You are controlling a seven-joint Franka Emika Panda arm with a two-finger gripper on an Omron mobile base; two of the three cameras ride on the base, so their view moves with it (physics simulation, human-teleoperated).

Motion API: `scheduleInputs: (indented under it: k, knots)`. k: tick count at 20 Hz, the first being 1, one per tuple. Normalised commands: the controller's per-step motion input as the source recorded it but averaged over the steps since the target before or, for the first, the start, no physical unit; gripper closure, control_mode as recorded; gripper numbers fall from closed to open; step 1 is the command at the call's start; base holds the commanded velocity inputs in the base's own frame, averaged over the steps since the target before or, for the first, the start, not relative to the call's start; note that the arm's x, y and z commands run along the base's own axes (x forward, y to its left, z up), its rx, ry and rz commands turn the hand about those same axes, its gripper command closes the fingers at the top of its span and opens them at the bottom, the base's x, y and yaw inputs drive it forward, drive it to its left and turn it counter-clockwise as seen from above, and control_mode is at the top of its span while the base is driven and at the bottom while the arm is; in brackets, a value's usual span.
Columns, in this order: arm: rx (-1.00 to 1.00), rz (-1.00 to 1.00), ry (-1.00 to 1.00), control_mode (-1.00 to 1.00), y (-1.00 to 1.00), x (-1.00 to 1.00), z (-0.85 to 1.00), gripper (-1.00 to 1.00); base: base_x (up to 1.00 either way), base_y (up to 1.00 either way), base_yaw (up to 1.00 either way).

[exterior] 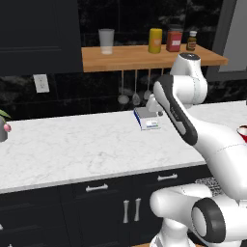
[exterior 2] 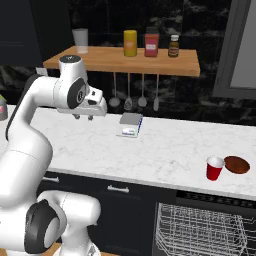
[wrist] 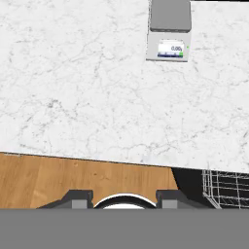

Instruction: Pick up the cup and bowl from the counter, place them in the dishwasher, and close the dishwasher door.

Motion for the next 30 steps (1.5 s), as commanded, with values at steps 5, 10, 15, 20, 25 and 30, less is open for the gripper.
scheduleInputs:
  k: [5, 10, 15, 20, 25, 30]
  knots:
    - [0.0, 0.0, -0.01, -1.0, 0.0, -0.04, 0.0, -1.0, 0.0, 0.0, 0.0]
    - [0.0, 0.0, 0.0, -1.0, -0.07, -0.28, 0.0, -1.0, 0.0, 0.0, 0.0]
    - [0.0, 0.0, 0.0, -1.0, -0.03, -0.27, -0.02, -1.0, 0.0, 0.0, 0.0]
    - [0.0, 0.0, 0.0, -1.0, -0.01, -0.33, -0.1, -1.0, 0.0, 0.0, 0.0]
    - [0.0, -0.01, 0.0, 1.0, 0.0, -0.18, -0.15, -1.0, -0.11, 0.0, -0.02]
    - [0.0, 0.0, 0.0, 1.0, 0.0, 0.0, 0.0, -1.0, -0.21, 0.0, -0.13]
